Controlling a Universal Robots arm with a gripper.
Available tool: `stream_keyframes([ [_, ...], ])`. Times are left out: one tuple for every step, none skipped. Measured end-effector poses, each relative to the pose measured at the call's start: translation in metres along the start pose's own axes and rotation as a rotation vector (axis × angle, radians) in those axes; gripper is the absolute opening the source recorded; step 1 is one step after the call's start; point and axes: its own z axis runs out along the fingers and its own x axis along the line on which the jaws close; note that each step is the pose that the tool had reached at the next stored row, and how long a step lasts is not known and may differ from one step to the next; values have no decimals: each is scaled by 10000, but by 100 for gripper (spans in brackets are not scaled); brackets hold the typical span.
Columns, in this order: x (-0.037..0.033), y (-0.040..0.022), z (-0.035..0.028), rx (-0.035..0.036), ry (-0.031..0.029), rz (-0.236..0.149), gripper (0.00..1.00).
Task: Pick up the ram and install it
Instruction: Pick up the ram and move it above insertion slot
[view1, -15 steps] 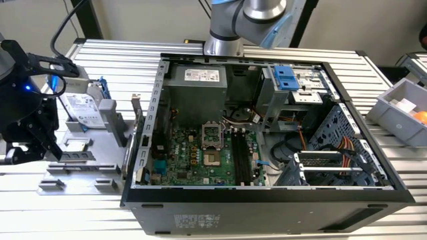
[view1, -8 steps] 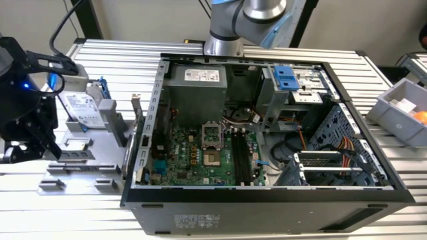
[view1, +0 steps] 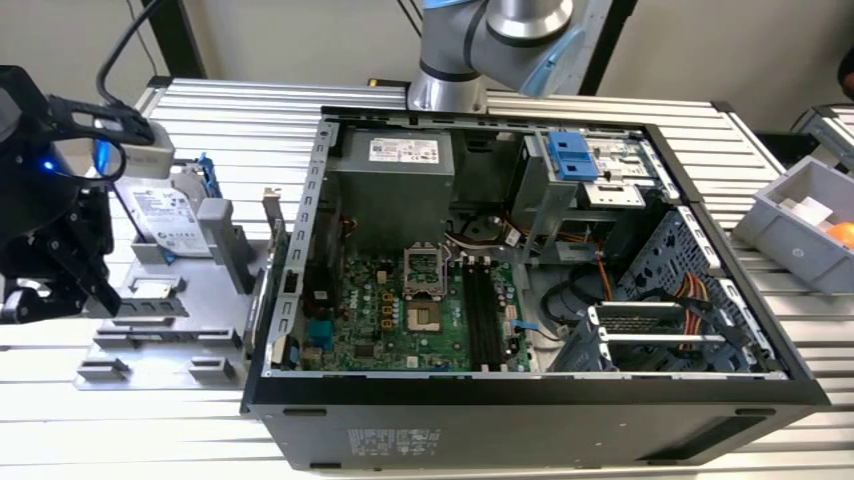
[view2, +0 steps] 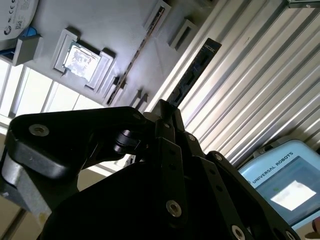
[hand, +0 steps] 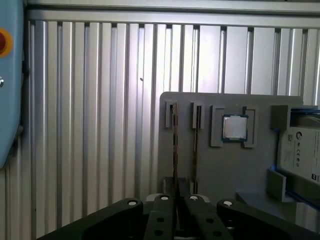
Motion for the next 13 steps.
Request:
stream_keyframes([
  [0, 0, -4, 0, 0, 0, 0],
  [0, 0, -8, 0, 0, 0, 0],
  [0, 0, -12, 0, 0, 0, 0],
  [0, 0, -15, 1, -1, 0, 0],
  [0, 0, -20, 1, -1, 0, 0],
  [0, 0, -24, 0, 0, 0, 0],
  [0, 0, -28, 1, 0, 0, 0],
  [0, 0, -33, 0, 0, 0, 0],
  [1, 0, -37, 0, 0, 0, 0],
  [1, 0, -41, 1, 0, 0, 0],
  [1, 0, -46, 0, 0, 0, 0],
  [1, 0, -50, 0, 0, 0, 0],
  [1, 0, -54, 0, 0, 0, 0],
])
